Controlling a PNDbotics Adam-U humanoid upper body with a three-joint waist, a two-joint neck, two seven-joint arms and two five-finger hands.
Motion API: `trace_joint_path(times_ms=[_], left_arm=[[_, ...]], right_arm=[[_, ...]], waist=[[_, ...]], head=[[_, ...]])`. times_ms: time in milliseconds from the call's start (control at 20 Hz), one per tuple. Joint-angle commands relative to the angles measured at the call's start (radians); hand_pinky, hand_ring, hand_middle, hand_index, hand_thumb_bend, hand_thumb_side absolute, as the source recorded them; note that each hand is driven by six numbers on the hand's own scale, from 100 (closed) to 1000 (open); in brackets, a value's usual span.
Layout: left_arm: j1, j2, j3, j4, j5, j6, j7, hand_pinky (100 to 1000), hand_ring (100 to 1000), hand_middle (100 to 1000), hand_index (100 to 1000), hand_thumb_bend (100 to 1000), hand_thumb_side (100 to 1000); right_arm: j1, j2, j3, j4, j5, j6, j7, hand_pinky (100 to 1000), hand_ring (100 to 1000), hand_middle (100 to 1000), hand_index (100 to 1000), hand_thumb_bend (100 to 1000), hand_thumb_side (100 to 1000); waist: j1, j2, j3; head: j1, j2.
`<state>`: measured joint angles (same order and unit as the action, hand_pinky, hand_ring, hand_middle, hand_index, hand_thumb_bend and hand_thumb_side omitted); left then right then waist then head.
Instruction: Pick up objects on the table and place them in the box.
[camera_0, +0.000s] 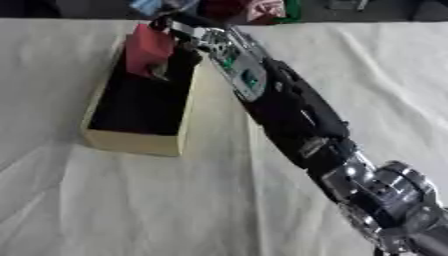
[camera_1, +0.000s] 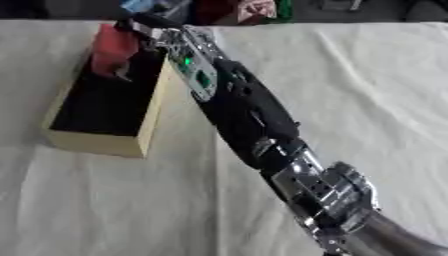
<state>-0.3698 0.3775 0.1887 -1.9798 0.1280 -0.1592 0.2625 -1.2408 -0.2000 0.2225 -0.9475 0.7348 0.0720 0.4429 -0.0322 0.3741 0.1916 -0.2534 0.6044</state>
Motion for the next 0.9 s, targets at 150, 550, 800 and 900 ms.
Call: trace_joint_path(times_ms=[150,550,800,900], left_arm=[[-0.004,0.009,0.003,-0.02,0.002,0.002,-0.001,571,546,547,703,100,187],[-0.001,0.008,0.003,-0.02,0.003,0.007,-0.006,571,546,547,702,100,185],[0.003,0.009,0.004,-0.02,0.002,0.007,-0.006,572,546,547,703,100,184],[0.003,0.009,0.003,-0.02,0.002,0.007,-0.006,572,546,547,702,100,184]], right_arm=[[-0.029,-0.025,-0.006,-0.034,0.034,-0.03,0.017,819,821,856,906,339,312],[-0.03,-0.035,0.0,-0.061,0.037,-0.037,0.037,824,827,863,921,461,345],[-0.027,-0.046,0.008,-0.09,0.032,-0.043,0.057,829,834,874,937,505,353],[-0.025,-0.05,0.01,-0.1,0.028,-0.047,0.071,824,825,853,920,500,364]], waist=[[-0.007,-0.012,-0.003],[-0.005,-0.02,-0.01],[-0.004,-0.029,-0.018],[-0.003,-0.032,-0.021]], head=[[0.006,-0.004],[0.009,-0.001],[0.013,0.004],[0.013,0.005]])
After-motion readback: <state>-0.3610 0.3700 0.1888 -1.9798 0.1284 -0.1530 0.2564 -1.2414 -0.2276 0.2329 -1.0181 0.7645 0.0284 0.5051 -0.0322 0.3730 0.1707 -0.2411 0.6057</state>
